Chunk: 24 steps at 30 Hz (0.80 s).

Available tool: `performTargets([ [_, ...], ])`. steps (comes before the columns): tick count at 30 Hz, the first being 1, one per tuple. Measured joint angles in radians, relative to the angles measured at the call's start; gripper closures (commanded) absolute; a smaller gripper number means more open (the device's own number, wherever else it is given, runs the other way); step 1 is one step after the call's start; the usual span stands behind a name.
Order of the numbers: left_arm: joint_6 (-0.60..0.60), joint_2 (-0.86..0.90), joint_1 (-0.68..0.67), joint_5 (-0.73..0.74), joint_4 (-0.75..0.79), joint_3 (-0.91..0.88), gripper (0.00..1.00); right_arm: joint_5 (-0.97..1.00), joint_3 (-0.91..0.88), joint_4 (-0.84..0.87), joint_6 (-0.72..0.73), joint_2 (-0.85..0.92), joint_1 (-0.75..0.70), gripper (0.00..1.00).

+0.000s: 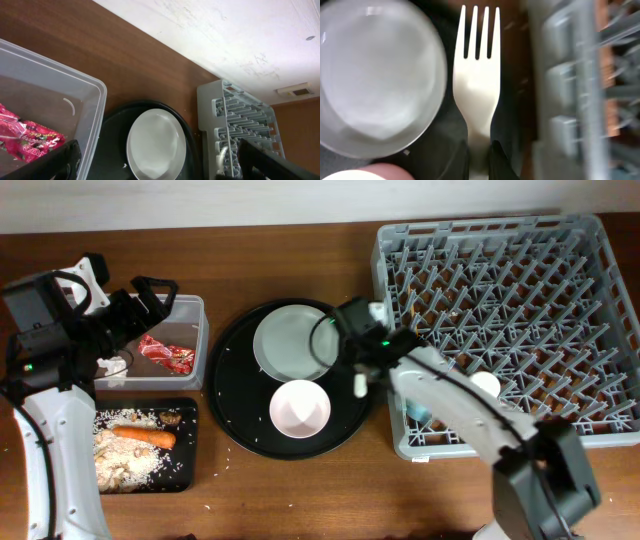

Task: Sort waste into correct bins and load items into the dishwasher rack

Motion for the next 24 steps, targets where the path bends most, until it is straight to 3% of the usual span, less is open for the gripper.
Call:
performTargets([
  [5, 0.000, 0.000, 0.000, 0.000, 0.000, 0.000, 0.01, 0.000, 0.025, 0.016, -0.251, -0.157, -0.232, 0.96],
  [7, 0.000, 0.000, 0.000, 0.000, 0.000, 0.000, 0.01, 0.004, 0.031, 0.022, -0.381, -0.160, -0.328, 0.96],
  [10, 0.000, 0.000, 0.000, 0.000, 0.000, 0.000, 0.01, 0.004, 0.032, 0.027, -0.431, -0.099, -0.403, 0.96],
  [15, 0.000, 0.000, 0.000, 0.000, 0.000, 0.000, 0.01, 0.003, 0.042, 0.106, -0.490, 0.007, -0.407, 0.94],
  [16, 0.000, 0.000, 0.000, 0.000, 0.000, 0.000, 0.01, 0.003, 0.065, 0.087, -0.492, -0.014, -0.407, 0.89],
  [19, 0.000, 0.000, 0.000, 0.000, 0.000, 0.000, 0.01, -0.033, 0.098, 0.033, -0.494, -0.137, -0.401, 0.88],
  [21, 0.000, 0.000, 0.000, 0.000, 0.000, 0.000, 0.01, -0.164, 0.115, 0.023, -0.495, -0.232, -0.373, 0.83],
  [24, 0.000, 0.000, 0.000, 0.000, 0.000, 0.000, 0.01, -0.293, 0.116, 0.011, -0.496, -0.237, -0.304, 0.82],
])
